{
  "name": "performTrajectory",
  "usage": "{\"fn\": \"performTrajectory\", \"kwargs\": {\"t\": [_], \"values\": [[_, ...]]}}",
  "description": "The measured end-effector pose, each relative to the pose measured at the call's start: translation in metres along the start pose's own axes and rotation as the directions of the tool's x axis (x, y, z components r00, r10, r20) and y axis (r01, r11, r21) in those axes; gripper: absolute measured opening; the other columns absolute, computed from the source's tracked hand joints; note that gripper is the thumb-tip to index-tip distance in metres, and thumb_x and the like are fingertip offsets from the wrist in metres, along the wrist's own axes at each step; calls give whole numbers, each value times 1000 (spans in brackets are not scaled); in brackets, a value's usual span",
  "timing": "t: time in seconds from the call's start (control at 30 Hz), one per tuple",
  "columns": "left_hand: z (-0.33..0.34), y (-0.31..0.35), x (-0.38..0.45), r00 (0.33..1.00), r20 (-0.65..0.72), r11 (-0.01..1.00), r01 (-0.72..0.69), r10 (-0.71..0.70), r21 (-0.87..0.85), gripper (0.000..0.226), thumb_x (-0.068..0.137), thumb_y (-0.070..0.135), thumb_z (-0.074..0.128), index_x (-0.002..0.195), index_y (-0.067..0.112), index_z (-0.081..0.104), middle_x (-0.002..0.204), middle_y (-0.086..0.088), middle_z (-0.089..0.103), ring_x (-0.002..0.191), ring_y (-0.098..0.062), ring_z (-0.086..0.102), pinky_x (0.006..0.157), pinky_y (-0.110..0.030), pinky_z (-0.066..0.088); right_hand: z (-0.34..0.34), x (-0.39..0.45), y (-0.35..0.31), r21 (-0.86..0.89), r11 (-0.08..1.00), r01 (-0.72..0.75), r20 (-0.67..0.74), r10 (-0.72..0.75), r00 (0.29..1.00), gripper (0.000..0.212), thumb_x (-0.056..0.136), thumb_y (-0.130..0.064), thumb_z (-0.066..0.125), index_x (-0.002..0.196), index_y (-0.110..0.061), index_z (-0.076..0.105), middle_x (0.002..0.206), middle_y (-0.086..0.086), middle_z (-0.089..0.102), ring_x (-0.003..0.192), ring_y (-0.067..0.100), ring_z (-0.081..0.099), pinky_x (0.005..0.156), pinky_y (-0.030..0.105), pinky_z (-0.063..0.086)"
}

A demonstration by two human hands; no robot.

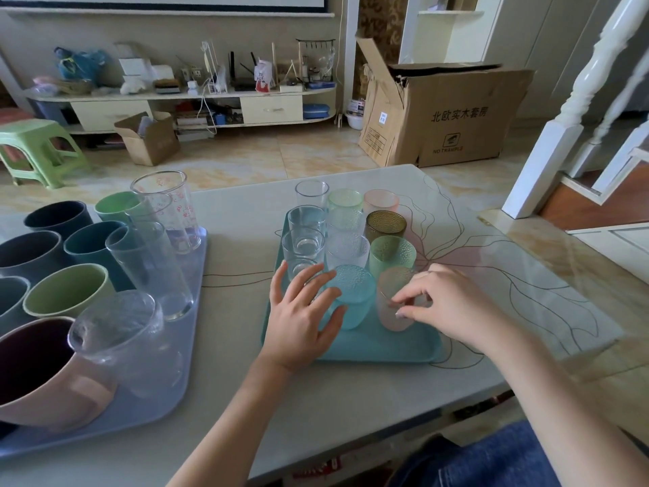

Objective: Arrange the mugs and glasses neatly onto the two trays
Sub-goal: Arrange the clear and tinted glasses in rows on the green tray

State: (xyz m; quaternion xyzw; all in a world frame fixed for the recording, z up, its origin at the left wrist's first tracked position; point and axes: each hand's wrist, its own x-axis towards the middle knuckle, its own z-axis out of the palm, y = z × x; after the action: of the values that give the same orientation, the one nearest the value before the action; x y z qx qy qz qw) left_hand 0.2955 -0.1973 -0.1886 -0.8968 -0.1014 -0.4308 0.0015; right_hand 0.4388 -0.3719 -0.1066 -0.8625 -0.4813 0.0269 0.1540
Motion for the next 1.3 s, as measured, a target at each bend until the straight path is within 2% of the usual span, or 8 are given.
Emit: {"fn": "performTrajectory", "kwargs": {"t": [0.23, 0.33, 0.43, 0.57, 0.63, 0.7, 0.93, 1.3], "values": [[-1, 0, -1, 998, 57, 1000, -12, 12, -4, 18, 84, 35, 60, 88, 20, 69, 115, 3, 68, 113, -19, 61, 107, -54, 29, -7, 2, 1, 215, 977, -5, 32, -2, 999, 17, 77, -39, 72, 94, -39, 72, 81, -20, 61, 73, -10, 45, 63, 11, 32], [-7, -1, -1, 993, 122, 998, 0, 8, -67, 44, 84, 41, 53, 125, 25, 55, 135, 2, 56, 126, -17, 51, 114, -51, 20, -17, 12, 3, 407, 913, -9, -122, 64, 990, 9, 87, -26, 64, 91, -28, 72, 62, -24, 62, 52, -1, 44, 51, 8, 33], [-18, -7, 8, 976, 84, 920, 219, -202, -325, 61, 84, 41, 43, 143, 27, 32, 148, 5, 39, 140, -12, 33, 120, -40, 8, -13, 35, 17, 375, 918, -128, -224, 223, 949, 18, 91, -28, 58, 103, -21, 70, 77, -7, 67, 62, 7, 51, 51, 10, 35], [-20, -37, 36, 654, 204, 383, 636, -728, -671, 58, 86, 42, 44, 141, 26, 38, 146, 4, 43, 137, -11, 36, 116, -33, 24, 4, 61, 27, 444, 822, -356, -37, 414, 910, 30, 92, -35, 53, 109, -13, 65, 72, 0, 63, 57, 15, 55, 58, 25, 42], [-10, -57, 51, 499, 425, 125, 745, -755, -655, 51, 92, 37, 48, 140, 23, 41, 146, 1, 43, 135, -13, 39, 111, -29, 28, 11, 70, 30, 495, 741, -454, 87, 478, 874, 34, 92, -33, 52, 101, -3, 64, 64, 2, 57, 47, 15, 46, 48, 25, 38], [2, -72, 60, 429, 578, 21, 815, -694, -579, 47, 92, 36, 52, 137, 22, 45, 141, -1, 48, 131, -16, 43, 108, -30, 31, 15, 76, 31, 491, 703, -515, 150, 514, 845, 22, 89, -28, 53, 87, -8, 63, 60, 5, 52, 47, 16, 39, 44, 22, 29], [15, -73, 71, 421, 663, 8, 848, -619, -530, 33, 90, 10, 54, 123, 15, 58, 105, -8, 66, 97, -22, 63, 89, -33, 50, 24, 86, 36, 478, 742, -469, 22, 524, 851, 21, 86, -15, 48, 66, -12, 51, 58, 11, 51, 50, 20, 41, 51, 24, 30], [15, -75, 68, 432, 658, 38, 851, -617, -523, 41, 89, 9, 51, 126, 24, 59, 108, -10, 68, 107, -25, 63, 87, -28, 51, 24, 82, 32, 466, 762, -450, -15, 515, 857, 32, 84, -17, 50, 55, -14, 37, 59, 13, 44, 51, 21, 37, 50, 26, 24]]}}
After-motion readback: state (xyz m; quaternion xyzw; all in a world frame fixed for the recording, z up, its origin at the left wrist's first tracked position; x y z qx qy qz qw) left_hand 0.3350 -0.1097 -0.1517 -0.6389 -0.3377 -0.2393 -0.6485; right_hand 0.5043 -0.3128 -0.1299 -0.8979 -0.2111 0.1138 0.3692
